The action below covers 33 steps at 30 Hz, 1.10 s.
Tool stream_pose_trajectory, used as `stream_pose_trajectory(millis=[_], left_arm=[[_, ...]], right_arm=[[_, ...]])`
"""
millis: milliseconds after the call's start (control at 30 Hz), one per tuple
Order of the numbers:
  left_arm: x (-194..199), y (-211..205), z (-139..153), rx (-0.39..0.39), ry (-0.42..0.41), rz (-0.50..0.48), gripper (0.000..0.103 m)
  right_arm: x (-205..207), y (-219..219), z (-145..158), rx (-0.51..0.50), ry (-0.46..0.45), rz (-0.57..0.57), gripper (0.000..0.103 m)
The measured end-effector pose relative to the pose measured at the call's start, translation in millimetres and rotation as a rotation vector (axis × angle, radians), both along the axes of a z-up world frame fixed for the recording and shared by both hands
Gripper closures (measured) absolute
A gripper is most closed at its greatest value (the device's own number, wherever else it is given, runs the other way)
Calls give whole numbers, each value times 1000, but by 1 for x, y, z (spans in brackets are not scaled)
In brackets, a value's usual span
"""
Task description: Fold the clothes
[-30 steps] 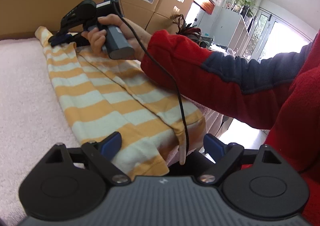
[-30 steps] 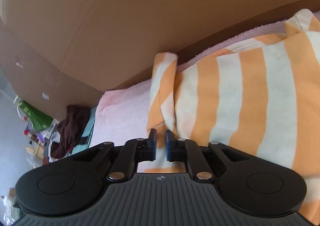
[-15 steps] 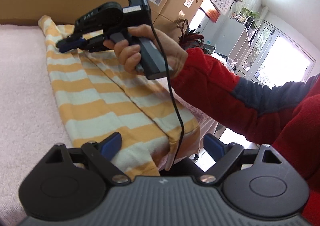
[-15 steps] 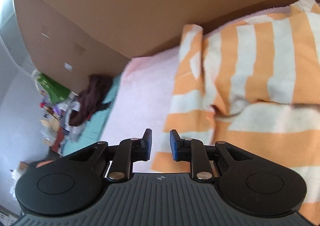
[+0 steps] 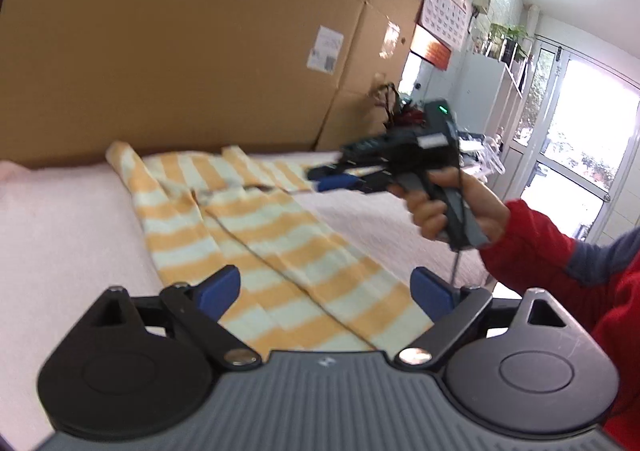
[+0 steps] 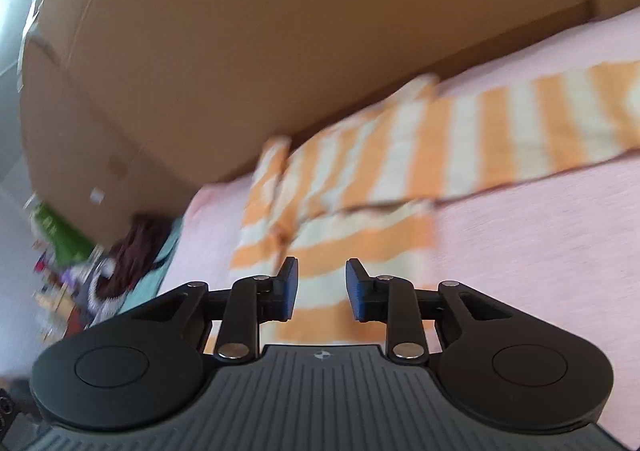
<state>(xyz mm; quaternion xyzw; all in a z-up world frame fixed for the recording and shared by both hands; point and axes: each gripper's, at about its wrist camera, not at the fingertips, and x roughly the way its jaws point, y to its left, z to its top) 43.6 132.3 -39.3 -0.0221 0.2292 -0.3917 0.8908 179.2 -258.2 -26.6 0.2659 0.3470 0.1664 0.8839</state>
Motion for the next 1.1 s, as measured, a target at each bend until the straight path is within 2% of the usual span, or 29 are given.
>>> stream_pose_trajectory(millis=[67,133,200,267,300,400,500,567,667,733,800,833,967,1100], left_arm=[[30,-2,8,-6,-26,44,10],[65,-10,8,-30,-18,75,10],[99,-23,-2,-47,2,101,10],[130,-36,-15,-49,38,129,13],[144,-41,-23,-57,59,140,18],[168,-43,-43,-101,121,164,20],[177,-43,-59,-104,166,165,20],[177,-44,-67,-77,189,144,19],[178,-38,-70,-124,220,132,10],[181,-34,-72,-154,245,128,9],[182,-31,-72,-175,254,118,7],[182,-31,-73,-177,256,116,7],[182,-31,-72,-178,258,113,6],[183,-31,-73,-175,259,108,5]], right_arm=[[-1,-52,8,-83,-18,-184,59],[-2,-100,14,-135,-20,-337,56],[1,-136,14,-129,-1,-397,56],[9,-153,8,-98,22,-398,57],[14,-160,5,-81,33,-394,58],[27,-152,-5,-42,41,-359,58],[41,-142,-17,-33,19,-340,58],[45,-137,-22,-45,-18,-333,59],[56,-124,-26,-81,-67,-296,59],[61,-116,-28,-109,-87,-267,59],[67,-107,-29,-137,-108,-238,70],[69,-106,-30,-155,-99,-235,95],[70,-121,-26,-102,-54,-275,97],[61,-140,4,-33,-139,-315,97]])
